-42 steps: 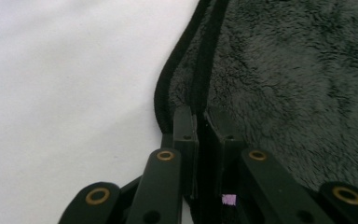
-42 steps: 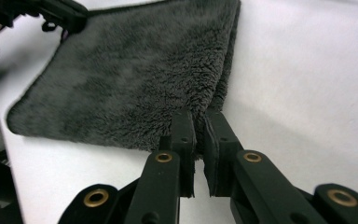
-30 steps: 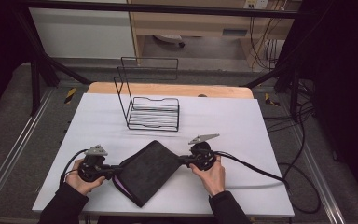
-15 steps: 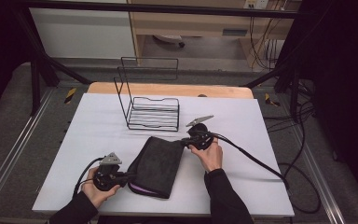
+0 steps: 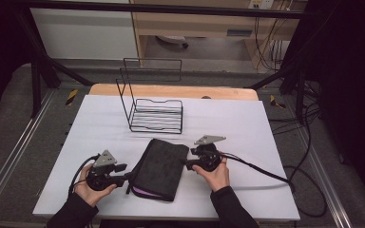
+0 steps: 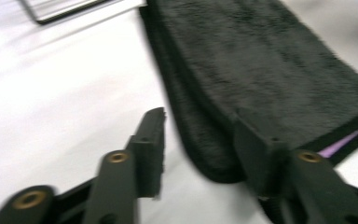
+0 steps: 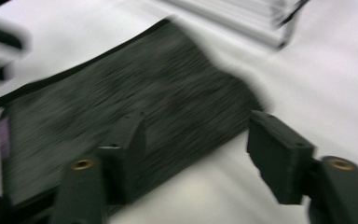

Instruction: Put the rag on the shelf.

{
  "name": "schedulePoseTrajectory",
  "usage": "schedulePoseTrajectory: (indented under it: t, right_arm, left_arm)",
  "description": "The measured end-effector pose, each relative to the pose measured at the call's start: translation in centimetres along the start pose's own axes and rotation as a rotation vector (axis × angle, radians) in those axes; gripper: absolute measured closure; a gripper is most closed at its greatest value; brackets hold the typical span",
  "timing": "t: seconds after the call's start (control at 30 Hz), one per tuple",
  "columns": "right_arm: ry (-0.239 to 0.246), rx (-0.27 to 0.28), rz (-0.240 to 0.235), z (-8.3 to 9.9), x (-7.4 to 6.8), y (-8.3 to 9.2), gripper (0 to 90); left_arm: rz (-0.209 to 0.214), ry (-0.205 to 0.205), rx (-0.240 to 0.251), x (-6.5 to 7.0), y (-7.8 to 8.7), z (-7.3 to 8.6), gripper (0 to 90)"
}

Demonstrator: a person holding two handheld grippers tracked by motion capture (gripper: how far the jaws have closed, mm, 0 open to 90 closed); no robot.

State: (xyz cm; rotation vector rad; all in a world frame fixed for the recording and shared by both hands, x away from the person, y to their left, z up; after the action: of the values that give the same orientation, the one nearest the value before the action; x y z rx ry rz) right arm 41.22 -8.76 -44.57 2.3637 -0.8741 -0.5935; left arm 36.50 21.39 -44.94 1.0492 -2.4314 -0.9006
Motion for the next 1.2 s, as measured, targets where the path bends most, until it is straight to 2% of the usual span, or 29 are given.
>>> schedulePoseTrajectory:
  t: [0.03,0.07,0.2,0.33,0.43,0.53,0.8,0.93,1.07,1.2]
  right_arm:
    - [-0.008,-0.018,-0.035,1.2,-1.4,0.2,33.4]
    - [-0.008,-0.018,-0.035,1.2,-1.4,0.2,33.4]
    - [-0.015,-0.046,-0.062,3.3,-3.2,0.2,32.3]
    - [-0.038,-0.067,-0.086,4.7,-4.4,-0.1,38.7]
    - [-0.049,-0.071,-0.089,5.3,-5.2,-0.4,46.4]
    - [-0.030,-0.065,-0.081,5.4,-5.8,-0.8,51.8]
    - [-0.092,-0.060,-0.091,5.5,-6.5,-1.3,61.5]
    - [-0.119,-0.064,-0.104,5.6,-6.6,-1.4,71.1]
    - [-0.130,-0.067,-0.121,5.4,-6.5,-1.4,83.3]
    - [-0.147,-0.084,-0.147,5.1,-6.0,-0.9,85.9]
  left_arm:
    - [-0.008,0.011,0.000,-0.4,0.0,0.1,45.0]
    - [-0.014,0.019,-0.003,-0.7,0.0,0.2,45.0]
    - [-0.021,0.048,-0.018,-1.7,-0.2,0.5,31.6]
    - [-0.030,0.073,-0.012,-2.2,-0.2,0.6,23.6]
    - [-0.031,0.077,-0.009,-2.3,-0.1,0.6,20.2]
    - [-0.031,0.078,-0.007,-2.4,-0.1,0.7,18.2]
    - [-0.037,0.082,-0.002,-2.7,-0.3,0.8,14.8]
    - [-0.037,0.081,-0.007,-2.7,-0.4,0.8,15.0]
    - [-0.035,0.079,-0.007,-2.6,-0.4,0.9,15.4]
    - [-0.030,0.076,-0.002,-2.5,-0.3,0.8,15.4]
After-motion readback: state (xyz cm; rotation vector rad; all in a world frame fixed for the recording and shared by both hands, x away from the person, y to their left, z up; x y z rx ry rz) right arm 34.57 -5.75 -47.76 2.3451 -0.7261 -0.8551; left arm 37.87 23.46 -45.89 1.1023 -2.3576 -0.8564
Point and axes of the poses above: each handheld gripper's, and its own axes: y roughly backward along the jaws, z roughly out of its underside, x roughly to its right, the point moved 4 cm from there along -y, roughly forward along the jaws, and after that the axes turned 2 degrees about -z, right-handed, at the moved point
